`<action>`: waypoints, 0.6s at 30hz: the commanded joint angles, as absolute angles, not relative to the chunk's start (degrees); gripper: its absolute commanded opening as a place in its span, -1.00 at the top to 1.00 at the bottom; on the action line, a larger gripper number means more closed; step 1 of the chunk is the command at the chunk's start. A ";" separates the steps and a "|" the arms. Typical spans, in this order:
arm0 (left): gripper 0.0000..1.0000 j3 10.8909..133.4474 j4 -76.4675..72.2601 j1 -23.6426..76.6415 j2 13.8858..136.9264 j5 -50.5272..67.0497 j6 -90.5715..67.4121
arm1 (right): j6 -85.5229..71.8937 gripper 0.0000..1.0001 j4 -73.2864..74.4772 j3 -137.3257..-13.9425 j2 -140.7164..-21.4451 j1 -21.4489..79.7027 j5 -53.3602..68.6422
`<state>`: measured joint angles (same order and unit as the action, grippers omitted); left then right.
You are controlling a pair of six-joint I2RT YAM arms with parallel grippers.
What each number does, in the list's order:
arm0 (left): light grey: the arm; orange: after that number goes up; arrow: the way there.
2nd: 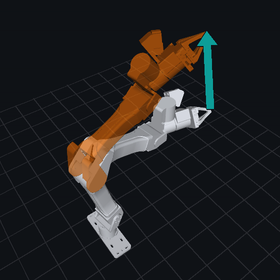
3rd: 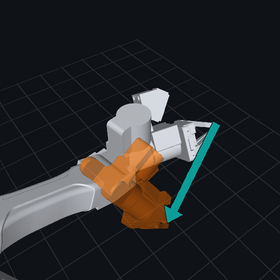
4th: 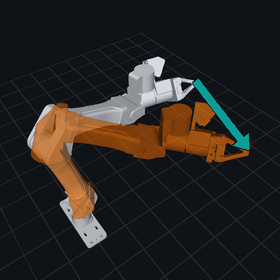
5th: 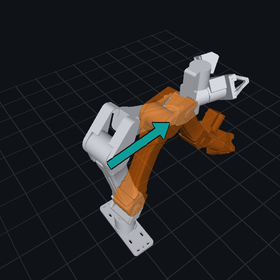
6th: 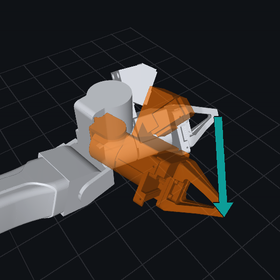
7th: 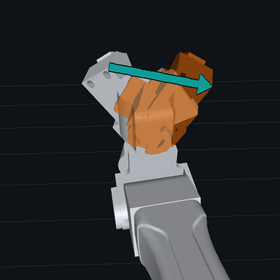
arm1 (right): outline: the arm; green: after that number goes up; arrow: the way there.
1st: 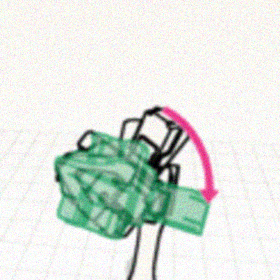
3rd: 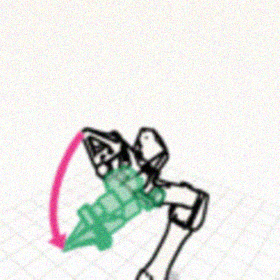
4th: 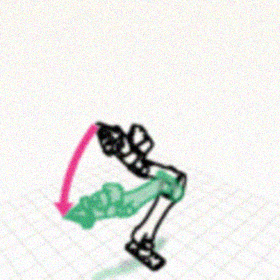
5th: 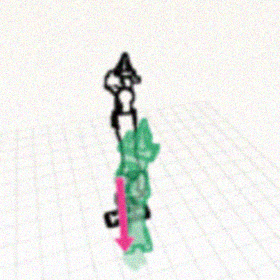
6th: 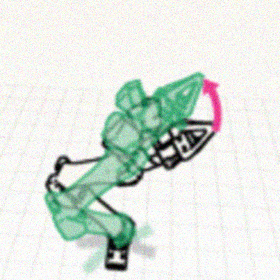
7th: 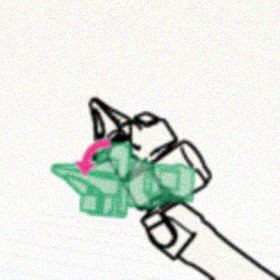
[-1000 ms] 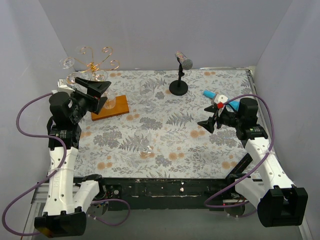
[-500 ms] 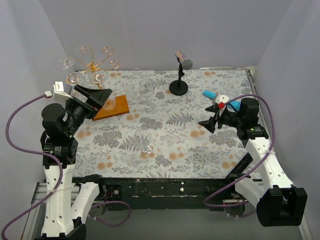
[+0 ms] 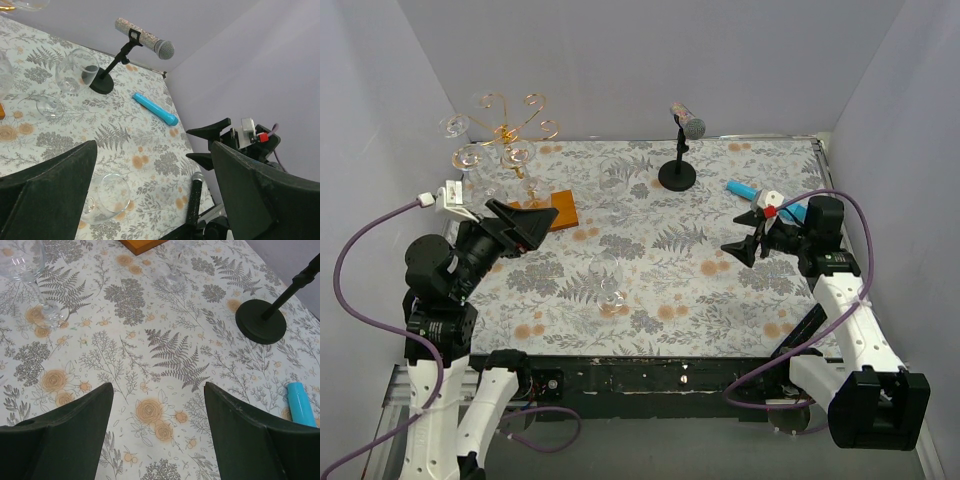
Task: Place the wine glass upside down on the wine glass rack
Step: Pick up the wine glass at the center of the board.
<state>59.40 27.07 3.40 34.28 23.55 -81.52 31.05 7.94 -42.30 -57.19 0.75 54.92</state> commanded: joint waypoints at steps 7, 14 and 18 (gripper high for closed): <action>-0.96 58.10 28.48 6.41 31.55 22.41 -72.51 | 41.65 -0.62 21.08 -47.19 -58.53 0.53 55.11; -0.96 57.48 27.51 6.68 31.46 22.85 -71.63 | 44.03 -0.62 26.71 -52.03 -60.20 0.53 55.90; -0.96 56.69 27.33 6.77 31.20 22.94 -71.63 | 44.03 -0.62 27.51 -53.43 -61.26 2.02 55.90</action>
<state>57.58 27.88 6.48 31.57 23.09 -72.99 42.57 24.82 -50.11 -60.18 0.84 54.63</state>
